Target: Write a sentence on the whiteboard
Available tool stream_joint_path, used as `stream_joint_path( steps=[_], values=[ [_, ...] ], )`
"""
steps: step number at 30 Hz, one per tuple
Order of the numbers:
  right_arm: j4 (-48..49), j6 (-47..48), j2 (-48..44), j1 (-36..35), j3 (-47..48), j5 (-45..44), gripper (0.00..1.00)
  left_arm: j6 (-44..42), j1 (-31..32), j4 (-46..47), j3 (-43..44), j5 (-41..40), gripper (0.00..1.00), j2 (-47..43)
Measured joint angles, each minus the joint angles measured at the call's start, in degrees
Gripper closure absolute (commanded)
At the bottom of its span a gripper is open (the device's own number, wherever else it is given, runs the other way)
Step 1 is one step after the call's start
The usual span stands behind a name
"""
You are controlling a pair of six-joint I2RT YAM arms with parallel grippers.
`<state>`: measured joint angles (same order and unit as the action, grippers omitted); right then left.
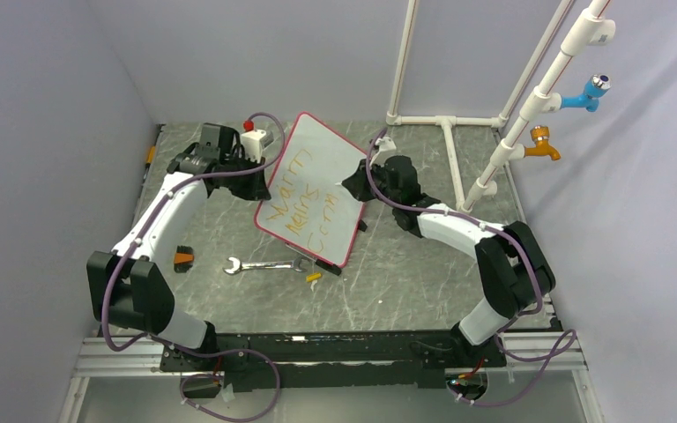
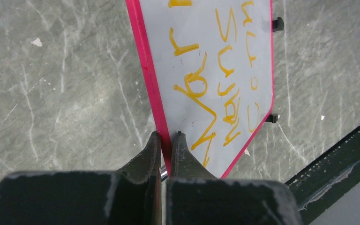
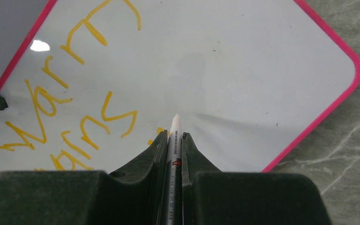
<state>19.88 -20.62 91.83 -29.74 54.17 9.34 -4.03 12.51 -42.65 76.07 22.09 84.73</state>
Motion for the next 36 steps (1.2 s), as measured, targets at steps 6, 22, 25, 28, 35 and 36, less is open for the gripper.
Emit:
stream_joint_path(
  steps=[6,22,25,28,35,36],
  values=[
    [3.8,-1.7,0.1,1.2,-3.0,3.8,1.00,-0.9,-1.1,0.5,-1.0,6.0,1.00,0.0],
    [6.9,-3.8,1.1,3.4,-4.7,5.9,1.00,-0.7,-4.0,3.9,-2.8,16.4,1.00,0.0],
    [6.7,-3.8,1.2,3.4,-4.5,5.9,1.00,-0.7,-4.0,4.1,-2.8,16.7,1.00,0.0],
    [6.3,-3.8,1.8,3.5,-3.3,5.6,1.00,-0.7,-4.1,4.1,-2.8,16.9,1.00,0.0],
    [5.3,-2.9,2.3,3.5,-1.3,4.6,1.00,-0.7,-4.1,4.5,-2.9,17.2,1.00,0.0],
    [5.1,-2.8,2.3,3.5,-1.1,4.6,1.00,-0.6,-4.1,4.5,-2.9,17.3,1.00,0.0]
  ],
)
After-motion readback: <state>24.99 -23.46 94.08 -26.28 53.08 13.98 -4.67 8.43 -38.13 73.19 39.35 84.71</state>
